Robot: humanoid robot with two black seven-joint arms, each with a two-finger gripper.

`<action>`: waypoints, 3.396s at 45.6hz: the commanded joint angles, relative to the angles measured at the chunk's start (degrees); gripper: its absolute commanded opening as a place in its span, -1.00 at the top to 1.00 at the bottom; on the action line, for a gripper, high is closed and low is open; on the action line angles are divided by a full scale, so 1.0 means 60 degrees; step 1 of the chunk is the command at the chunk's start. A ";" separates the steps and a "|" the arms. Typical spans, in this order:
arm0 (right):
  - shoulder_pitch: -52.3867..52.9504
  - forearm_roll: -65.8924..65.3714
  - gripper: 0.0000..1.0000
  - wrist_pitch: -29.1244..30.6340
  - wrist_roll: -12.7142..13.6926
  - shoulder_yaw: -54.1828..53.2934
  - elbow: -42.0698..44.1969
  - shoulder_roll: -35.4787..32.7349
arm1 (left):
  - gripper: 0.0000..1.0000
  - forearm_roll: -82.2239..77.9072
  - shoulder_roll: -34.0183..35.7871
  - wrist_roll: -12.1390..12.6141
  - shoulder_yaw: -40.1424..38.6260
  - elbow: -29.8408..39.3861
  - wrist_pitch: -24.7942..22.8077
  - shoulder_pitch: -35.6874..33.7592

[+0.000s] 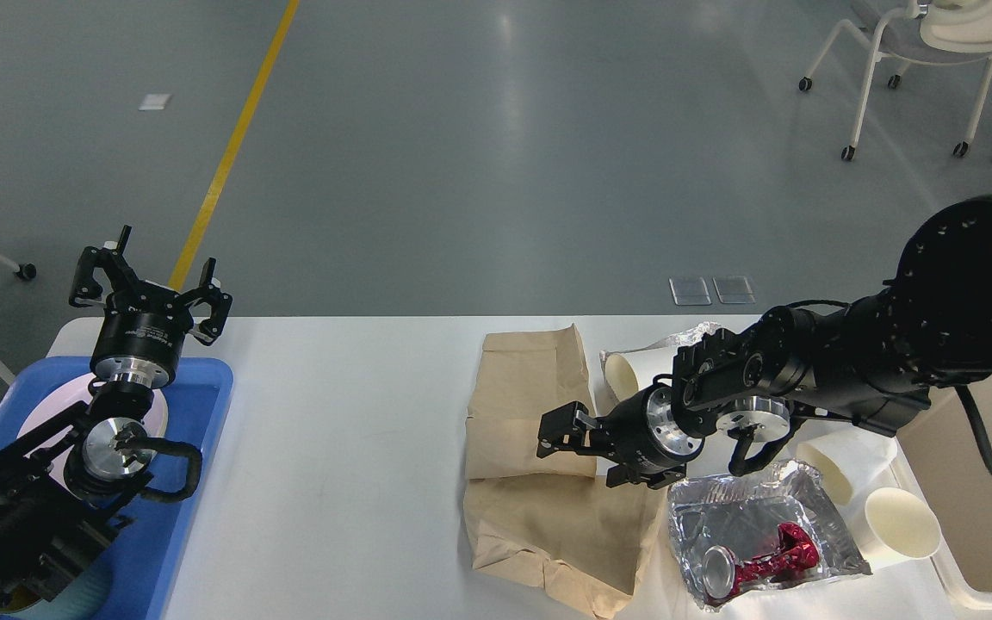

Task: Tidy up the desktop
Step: 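Grasp the brown paper bag with the right gripper, then lift the paper bag with the right gripper and carry it into the white bin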

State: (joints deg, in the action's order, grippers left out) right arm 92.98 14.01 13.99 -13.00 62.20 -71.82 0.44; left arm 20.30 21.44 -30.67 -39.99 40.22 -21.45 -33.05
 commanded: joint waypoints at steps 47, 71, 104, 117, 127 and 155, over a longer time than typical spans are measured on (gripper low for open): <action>-0.1726 0.0008 -1.00 -0.0075 0.1932 0.0033 0.3429 0.0688 | -0.94 0.0000 0.0000 0.0000 0.0000 -0.0010 0.0000 0.0001; -0.2825 0.0023 1.00 -0.0119 0.2532 -0.0113 0.3929 0.1026 | -0.94 0.0000 0.0000 0.0000 0.0000 0.0005 0.0000 0.0001; -0.0996 -0.0050 1.00 -0.0076 0.2547 -0.1021 0.2100 0.0719 | -0.94 0.0000 0.0000 0.0000 0.0000 -0.0010 0.0000 0.0001; 0.2022 -0.0386 1.00 0.1359 0.2533 -0.1022 0.0282 -0.0218 | -0.94 0.0000 0.0000 0.0000 0.0000 0.0005 0.0000 0.0001; 0.4086 -0.2363 1.00 0.2049 0.2635 -0.0846 -0.1899 -0.1244 | -0.94 0.0000 0.0000 0.0000 0.0000 -0.0010 0.0000 0.0001; 0.2773 -0.2687 1.00 0.0877 0.2621 0.2084 -0.0162 -0.3514 | -0.94 0.0000 0.0000 0.0000 0.0000 -0.0010 0.0000 0.0001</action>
State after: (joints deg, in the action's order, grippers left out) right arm 116.51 -2.26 19.75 2.81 72.47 -81.92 -16.41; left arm 20.30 21.44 -30.68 -39.99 40.18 -21.44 -33.05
